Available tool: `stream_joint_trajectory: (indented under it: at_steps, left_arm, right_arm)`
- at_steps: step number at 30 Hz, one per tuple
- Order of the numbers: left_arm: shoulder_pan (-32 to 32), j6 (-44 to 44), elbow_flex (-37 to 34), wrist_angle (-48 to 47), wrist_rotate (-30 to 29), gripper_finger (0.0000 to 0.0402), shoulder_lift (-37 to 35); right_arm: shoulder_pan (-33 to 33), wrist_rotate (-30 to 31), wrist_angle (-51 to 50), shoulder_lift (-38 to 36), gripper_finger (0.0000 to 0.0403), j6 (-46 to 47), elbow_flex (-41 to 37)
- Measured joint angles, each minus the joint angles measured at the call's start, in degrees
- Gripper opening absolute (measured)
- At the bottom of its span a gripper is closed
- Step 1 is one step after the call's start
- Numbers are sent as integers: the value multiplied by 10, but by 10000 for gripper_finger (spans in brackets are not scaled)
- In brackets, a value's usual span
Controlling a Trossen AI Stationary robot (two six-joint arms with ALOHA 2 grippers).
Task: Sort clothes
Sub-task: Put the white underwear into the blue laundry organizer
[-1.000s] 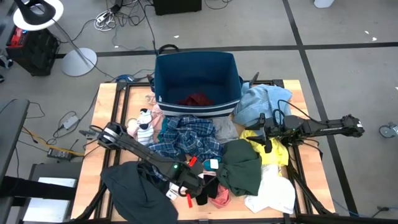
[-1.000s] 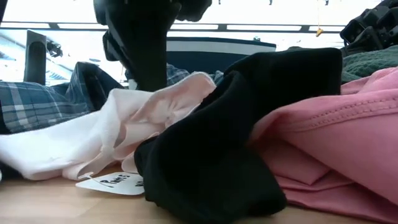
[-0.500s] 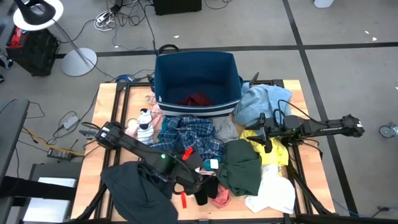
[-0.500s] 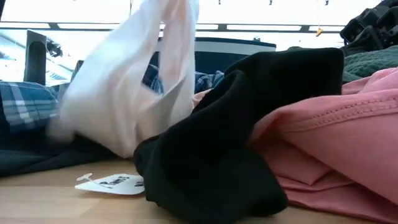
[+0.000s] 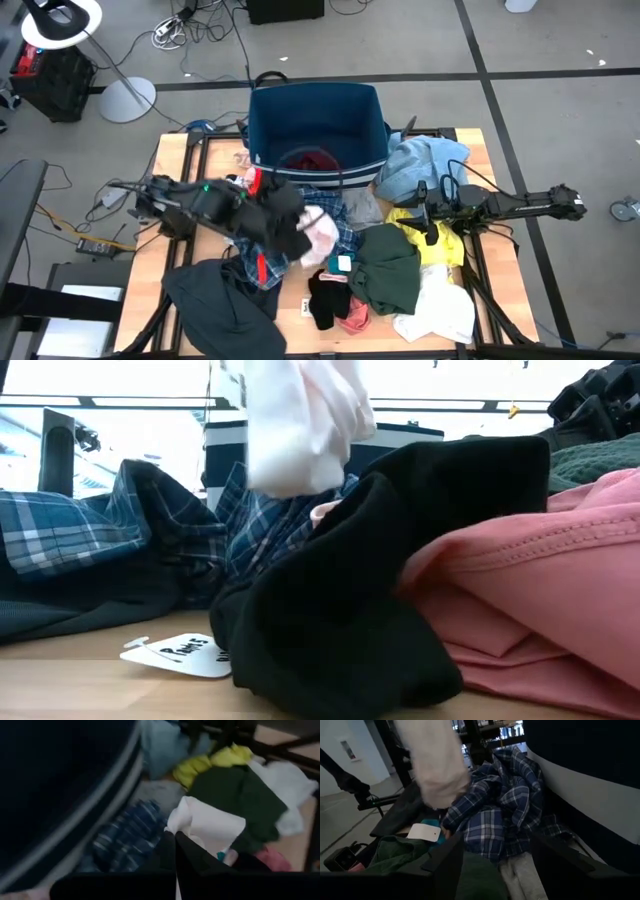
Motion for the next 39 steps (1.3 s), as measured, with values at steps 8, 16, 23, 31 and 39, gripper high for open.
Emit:
stream_joint_trajectory:
  at_steps: [8,16,23,31,39]
  left_arm:
    - [111,146,26,85,-2,0,-21]
    - [232,276,28,249,57,0,-39]
    - [318,325,28,336,80,0,-49]
    - [372,319,28,285,109,0,-51]
    - [373,286,-22,203,125,0,-43]
  right_arm:
    - [0,0,1,0,231,0,0]
    - [0,0,1,0,231,0,0]
    - [0,0,1,0,231,0,0]
    - [0,0,1,0,231,0,0]
    - [0,-1,5,0,231,0,0]
